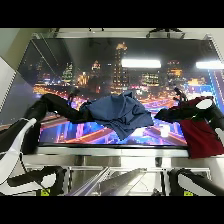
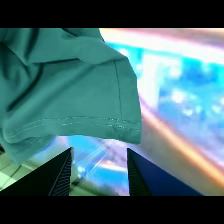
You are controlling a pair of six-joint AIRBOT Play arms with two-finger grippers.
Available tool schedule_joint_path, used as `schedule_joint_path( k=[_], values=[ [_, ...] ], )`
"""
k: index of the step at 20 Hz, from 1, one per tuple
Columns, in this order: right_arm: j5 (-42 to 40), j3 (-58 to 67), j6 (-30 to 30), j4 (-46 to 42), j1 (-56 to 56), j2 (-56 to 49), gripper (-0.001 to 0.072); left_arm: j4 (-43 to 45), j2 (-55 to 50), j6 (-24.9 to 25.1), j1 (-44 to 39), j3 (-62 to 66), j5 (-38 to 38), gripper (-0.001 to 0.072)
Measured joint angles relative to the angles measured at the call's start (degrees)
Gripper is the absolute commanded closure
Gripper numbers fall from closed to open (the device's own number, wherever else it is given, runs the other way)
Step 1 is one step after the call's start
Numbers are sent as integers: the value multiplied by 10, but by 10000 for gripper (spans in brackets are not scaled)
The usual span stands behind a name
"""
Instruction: Fold the shirts.
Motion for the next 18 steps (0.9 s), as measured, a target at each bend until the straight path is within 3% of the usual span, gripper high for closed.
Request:
schedule_joint_path(
  k=[5,6,7,9,10,11,13,14,15,18],
  values=[
    [-46,-17,-8,1,31,-41,331,-9,-33,1,-76,-20,-87,21],
    [-54,-18,-9,1,35,-50,330,-14,-45,0,-86,-12,-91,79],
    [-59,-19,-10,3,39,-58,331,-18,-61,1,-97,-2,-97,229],
    [-64,-20,-22,14,46,-73,332,-17,-88,1,-111,22,-103,420],
    [-65,-20,-29,25,49,-79,370,-13,-100,1,-116,35,-106,574],
    [-67,-20,-39,36,51,-85,472,-8,-110,1,-119,48,-108,696],
    [-71,-21,-63,59,55,-96,536,-2,-121,2,-120,69,-106,695],
    [-75,-21,-76,71,56,-99,656,-3,-124,2,-118,76,-101,695],
    [-80,-20,-86,81,56,-102,689,-3,-126,2,-115,81,-92,695],
    [-80,-12,-108,107,57,-105,690,-4,-118,2,-102,83,-79,695]
  ],
)
